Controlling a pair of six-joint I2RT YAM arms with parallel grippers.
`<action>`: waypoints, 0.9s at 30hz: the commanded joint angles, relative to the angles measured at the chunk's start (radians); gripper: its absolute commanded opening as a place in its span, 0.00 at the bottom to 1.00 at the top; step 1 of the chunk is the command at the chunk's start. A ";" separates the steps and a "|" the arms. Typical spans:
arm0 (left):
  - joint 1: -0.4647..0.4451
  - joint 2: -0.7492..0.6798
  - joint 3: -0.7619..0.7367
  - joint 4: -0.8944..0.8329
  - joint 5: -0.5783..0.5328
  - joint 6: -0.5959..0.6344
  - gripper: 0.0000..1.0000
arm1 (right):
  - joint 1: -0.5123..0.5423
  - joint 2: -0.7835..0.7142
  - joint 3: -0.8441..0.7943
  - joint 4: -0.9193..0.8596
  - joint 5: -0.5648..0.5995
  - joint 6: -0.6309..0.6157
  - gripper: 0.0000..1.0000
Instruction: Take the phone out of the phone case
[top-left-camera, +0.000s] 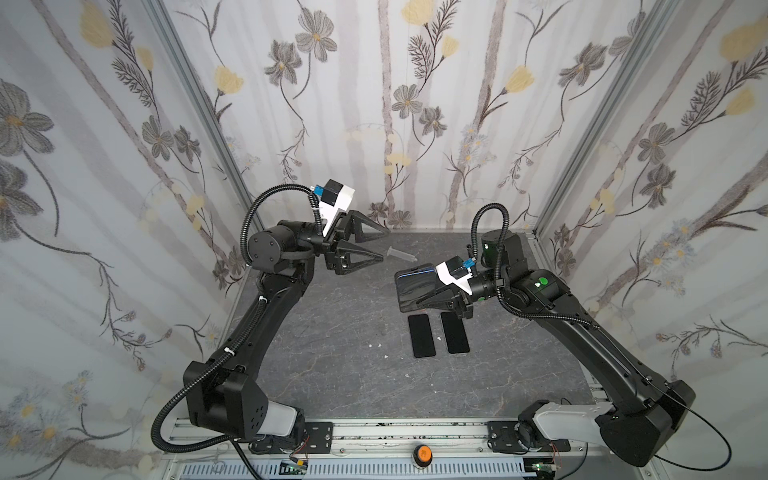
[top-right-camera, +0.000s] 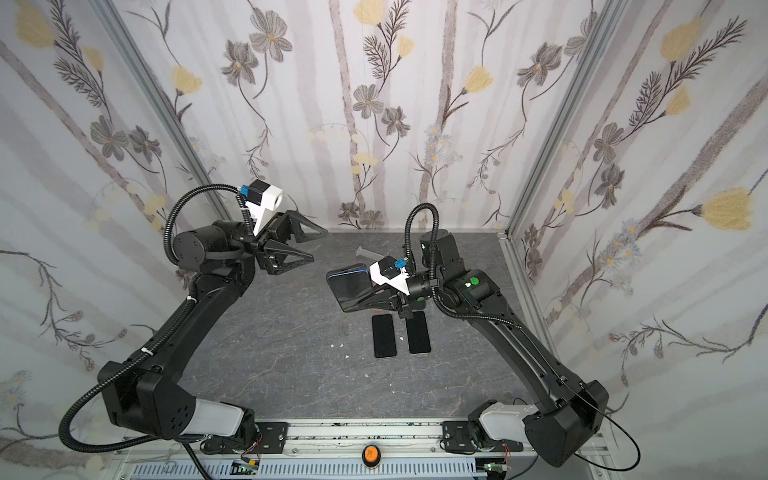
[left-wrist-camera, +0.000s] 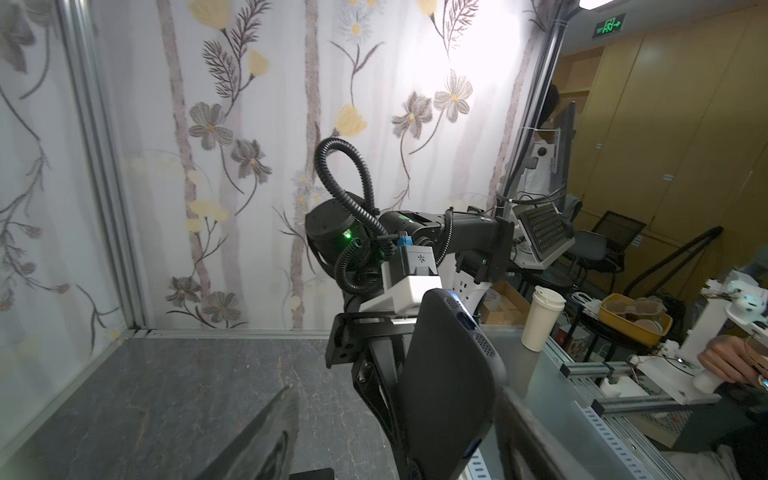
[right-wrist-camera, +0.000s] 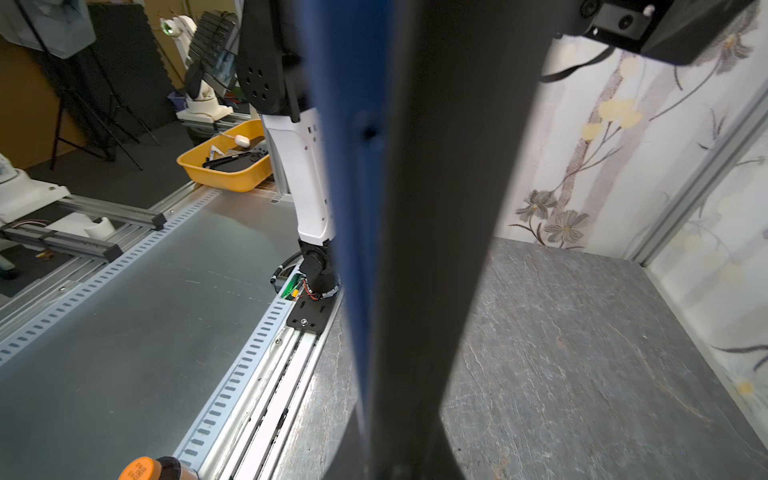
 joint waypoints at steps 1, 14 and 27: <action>0.036 -0.027 -0.029 0.030 -0.106 0.019 0.69 | -0.001 -0.037 -0.045 0.146 0.170 0.082 0.00; 0.103 -0.235 -0.147 -0.668 -0.449 0.682 0.62 | -0.011 -0.093 -0.131 0.245 0.534 0.237 0.00; -0.288 -0.375 -0.241 -1.013 -1.008 1.326 0.60 | -0.007 -0.106 -0.127 0.154 0.673 0.170 0.00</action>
